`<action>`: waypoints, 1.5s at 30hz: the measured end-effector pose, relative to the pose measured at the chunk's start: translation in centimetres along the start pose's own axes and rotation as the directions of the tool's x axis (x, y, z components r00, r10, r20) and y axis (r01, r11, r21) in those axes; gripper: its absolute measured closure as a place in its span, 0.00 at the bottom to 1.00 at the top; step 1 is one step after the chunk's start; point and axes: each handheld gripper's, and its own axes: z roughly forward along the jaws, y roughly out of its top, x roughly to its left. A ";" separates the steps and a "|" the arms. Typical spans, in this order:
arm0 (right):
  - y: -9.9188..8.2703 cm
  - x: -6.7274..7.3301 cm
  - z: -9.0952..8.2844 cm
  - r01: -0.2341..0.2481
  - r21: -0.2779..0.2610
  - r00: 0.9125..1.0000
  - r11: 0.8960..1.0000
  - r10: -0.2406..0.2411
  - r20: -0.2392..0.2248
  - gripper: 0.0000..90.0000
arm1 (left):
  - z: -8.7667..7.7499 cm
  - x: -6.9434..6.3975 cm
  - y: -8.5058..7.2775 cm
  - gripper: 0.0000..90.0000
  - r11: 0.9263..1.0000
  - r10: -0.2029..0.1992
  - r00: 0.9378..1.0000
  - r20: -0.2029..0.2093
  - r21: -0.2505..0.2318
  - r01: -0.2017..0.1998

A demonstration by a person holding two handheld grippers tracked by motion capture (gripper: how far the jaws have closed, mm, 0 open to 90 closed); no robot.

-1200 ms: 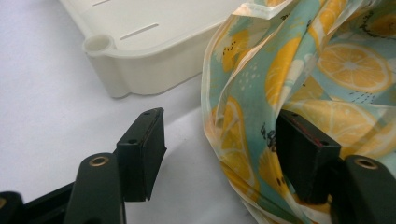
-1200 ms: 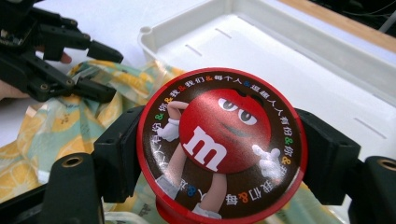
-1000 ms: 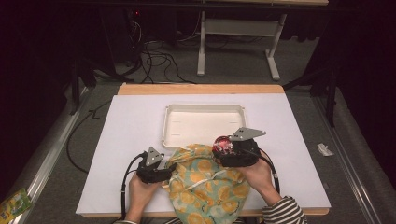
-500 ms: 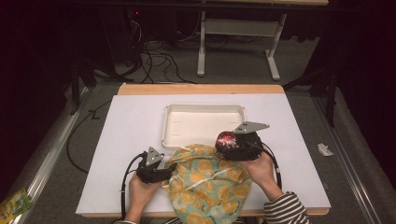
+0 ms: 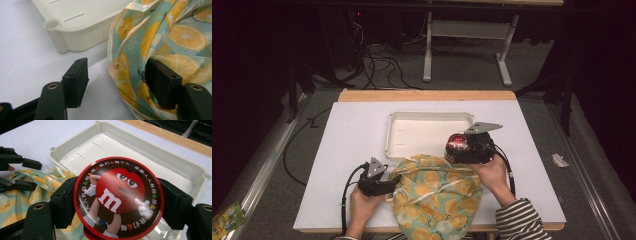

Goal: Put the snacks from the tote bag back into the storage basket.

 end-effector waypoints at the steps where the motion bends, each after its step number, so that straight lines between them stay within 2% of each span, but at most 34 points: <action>1: 0.0 -0.1 0.2 0.001 -0.006 1.000 1.000 -0.001 -0.001 0.29 | 0.0 0.0 0.0 0.40 1.000 -0.002 1.000 0.000 -0.002 0.002; 9: 0.5 -0.8 1.2 -0.022 0.013 1.000 1.000 0.021 0.011 0.29 | 0.0 0.0 0.0 0.40 1.000 -0.003 1.000 0.003 -0.004 0.003; 11: 0.6 -0.9 1.5 -0.012 0.015 1.000 1.000 0.012 0.013 0.29 | 0.0 0.0 0.0 0.40 1.000 -0.002 1.000 0.005 -0.005 0.002; 20: 1.2 -1.4 2.5 -0.022 0.026 1.000 0.999 0.022 0.017 0.29 | 0.0 0.0 0.0 0.40 1.000 -0.002 1.000 0.002 -0.003 0.003; 32: 1.2 -2.5 4.6 -0.045 0.052 0.999 0.998 0.044 0.025 0.29 | 0.0 0.0 0.0 0.40 1.000 -0.003 1.000 -0.002 -0.003 0.003; 45: 1.1 -3.7 6.7 -0.071 0.086 0.996 0.994 0.066 0.057 0.29 | 0.0 -0.1 0.0 0.40 1.000 0.003 1.000 -0.003 0.002 -0.003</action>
